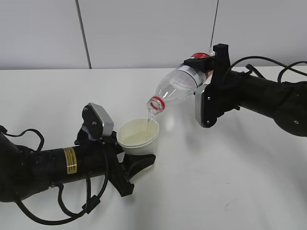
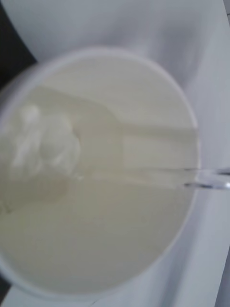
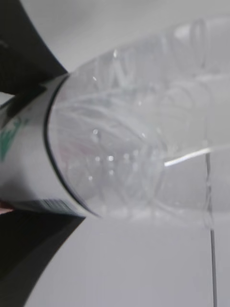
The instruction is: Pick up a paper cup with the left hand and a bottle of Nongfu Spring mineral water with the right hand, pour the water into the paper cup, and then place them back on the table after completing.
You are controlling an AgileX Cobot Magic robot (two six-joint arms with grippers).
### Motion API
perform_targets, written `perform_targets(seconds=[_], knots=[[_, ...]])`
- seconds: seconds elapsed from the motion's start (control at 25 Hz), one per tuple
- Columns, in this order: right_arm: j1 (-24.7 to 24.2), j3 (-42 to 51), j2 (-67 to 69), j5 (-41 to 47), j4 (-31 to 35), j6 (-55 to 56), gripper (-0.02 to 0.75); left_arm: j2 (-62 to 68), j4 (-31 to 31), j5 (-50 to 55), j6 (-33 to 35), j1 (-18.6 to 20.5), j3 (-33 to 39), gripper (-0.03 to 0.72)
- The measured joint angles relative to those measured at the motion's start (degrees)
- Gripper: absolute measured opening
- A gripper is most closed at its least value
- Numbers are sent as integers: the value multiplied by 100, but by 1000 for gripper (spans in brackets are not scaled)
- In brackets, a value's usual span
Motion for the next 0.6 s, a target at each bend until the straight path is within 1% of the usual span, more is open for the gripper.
perform_targets(seconds=[0.6], knots=[[0, 0, 0, -13, 93, 355, 461, 7, 0, 2, 0, 0, 0, 368]])
